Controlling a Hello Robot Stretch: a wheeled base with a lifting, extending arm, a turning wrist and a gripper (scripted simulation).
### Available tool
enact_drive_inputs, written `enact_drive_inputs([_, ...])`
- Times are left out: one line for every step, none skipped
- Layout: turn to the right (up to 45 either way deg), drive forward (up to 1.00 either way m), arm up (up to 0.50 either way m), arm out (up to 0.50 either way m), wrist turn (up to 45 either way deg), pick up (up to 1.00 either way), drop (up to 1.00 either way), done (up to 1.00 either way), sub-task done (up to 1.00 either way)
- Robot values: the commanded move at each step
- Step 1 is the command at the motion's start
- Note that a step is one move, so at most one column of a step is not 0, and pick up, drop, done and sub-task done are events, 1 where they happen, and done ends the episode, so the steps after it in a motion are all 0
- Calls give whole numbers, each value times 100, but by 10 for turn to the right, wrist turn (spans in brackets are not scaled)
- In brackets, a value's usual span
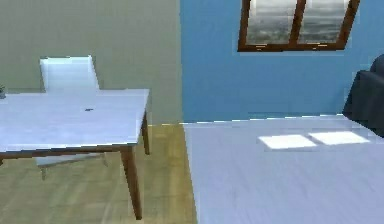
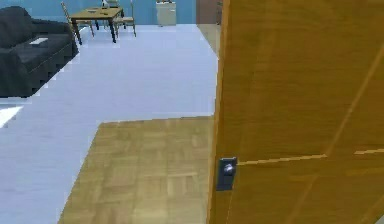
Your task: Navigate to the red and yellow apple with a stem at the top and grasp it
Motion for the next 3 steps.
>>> enact_drive_inputs([450, 0, 0, 0, 0, 0, 0, 0, 0])
enact_drive_inputs([180, 0, 0, 0, 0, 0, 0, 0, 0])
enact_drive_inputs([0, 85, 0, 0, 0, 0, 0, 0, 0])
